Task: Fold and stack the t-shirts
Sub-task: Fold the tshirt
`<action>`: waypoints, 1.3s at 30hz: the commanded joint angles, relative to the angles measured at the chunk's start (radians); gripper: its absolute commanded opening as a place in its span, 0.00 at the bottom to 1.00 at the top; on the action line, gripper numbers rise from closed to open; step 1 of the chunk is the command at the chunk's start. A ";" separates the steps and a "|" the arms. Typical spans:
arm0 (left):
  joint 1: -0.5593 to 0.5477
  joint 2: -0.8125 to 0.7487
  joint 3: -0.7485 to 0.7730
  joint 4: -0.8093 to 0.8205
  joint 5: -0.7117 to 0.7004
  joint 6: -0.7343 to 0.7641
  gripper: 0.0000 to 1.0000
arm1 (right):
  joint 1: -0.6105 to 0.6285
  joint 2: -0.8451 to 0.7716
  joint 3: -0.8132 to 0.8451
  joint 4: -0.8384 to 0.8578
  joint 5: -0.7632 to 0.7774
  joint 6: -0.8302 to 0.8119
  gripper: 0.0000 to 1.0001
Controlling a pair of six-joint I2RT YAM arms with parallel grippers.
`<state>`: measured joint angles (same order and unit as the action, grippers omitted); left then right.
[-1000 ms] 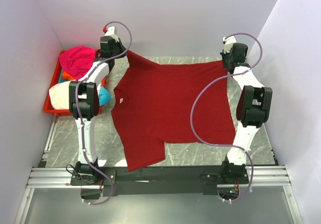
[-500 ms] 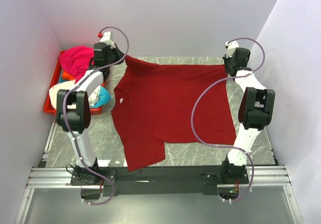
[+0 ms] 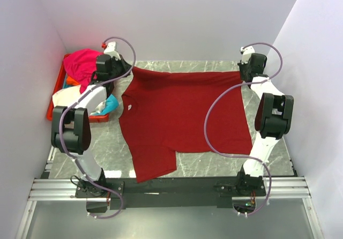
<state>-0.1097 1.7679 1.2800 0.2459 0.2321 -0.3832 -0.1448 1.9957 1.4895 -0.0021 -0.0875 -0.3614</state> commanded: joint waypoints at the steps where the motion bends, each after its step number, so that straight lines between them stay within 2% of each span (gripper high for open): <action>1: 0.002 -0.087 -0.040 0.056 0.019 -0.003 0.00 | -0.016 -0.058 -0.012 0.053 0.029 -0.017 0.00; 21: -0.008 -0.162 -0.154 0.016 -0.008 0.004 0.00 | -0.027 -0.124 -0.130 0.053 0.012 -0.057 0.00; 39: -0.008 -0.177 -0.159 -0.043 -0.034 0.043 0.00 | -0.029 -0.216 -0.276 0.040 -0.047 -0.102 0.00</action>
<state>-0.1150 1.6356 1.1168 0.1963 0.2115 -0.3698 -0.1596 1.8359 1.2339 0.0086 -0.1211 -0.4442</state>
